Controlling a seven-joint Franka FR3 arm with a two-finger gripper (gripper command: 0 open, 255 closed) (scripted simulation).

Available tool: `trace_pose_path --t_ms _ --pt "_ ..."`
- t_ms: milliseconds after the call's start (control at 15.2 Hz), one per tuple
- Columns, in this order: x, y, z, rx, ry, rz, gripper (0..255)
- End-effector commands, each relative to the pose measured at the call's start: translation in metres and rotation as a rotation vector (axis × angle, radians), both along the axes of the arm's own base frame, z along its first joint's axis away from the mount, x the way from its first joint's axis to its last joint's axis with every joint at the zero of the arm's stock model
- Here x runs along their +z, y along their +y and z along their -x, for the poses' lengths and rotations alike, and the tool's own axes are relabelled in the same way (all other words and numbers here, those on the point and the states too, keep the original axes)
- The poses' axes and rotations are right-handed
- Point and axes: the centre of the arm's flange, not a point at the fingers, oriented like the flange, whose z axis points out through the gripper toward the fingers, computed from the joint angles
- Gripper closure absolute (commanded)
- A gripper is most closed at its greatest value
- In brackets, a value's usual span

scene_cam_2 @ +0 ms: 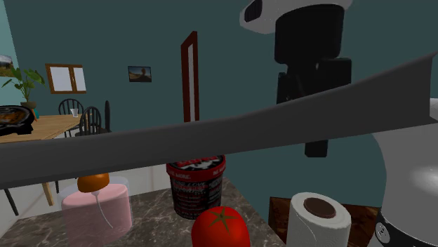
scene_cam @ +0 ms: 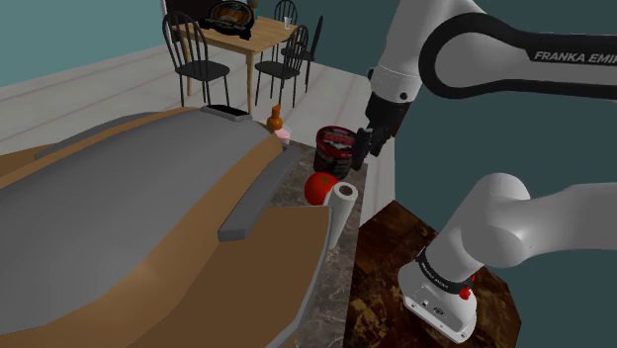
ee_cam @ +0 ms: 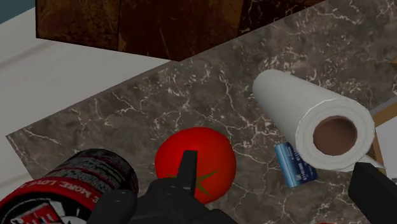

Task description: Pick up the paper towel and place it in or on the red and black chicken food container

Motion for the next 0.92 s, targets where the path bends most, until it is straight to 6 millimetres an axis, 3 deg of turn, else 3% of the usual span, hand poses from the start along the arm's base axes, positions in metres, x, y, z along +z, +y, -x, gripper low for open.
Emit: trace_pose_path --t_ms 0,264,858 --pt "-0.017 0.02 0.004 0.013 0.013 -0.01 0" --pt "-0.045 0.052 0.018 0.038 0.036 -0.028 0" --pt "-0.085 0.054 0.021 0.038 0.036 -0.028 0"
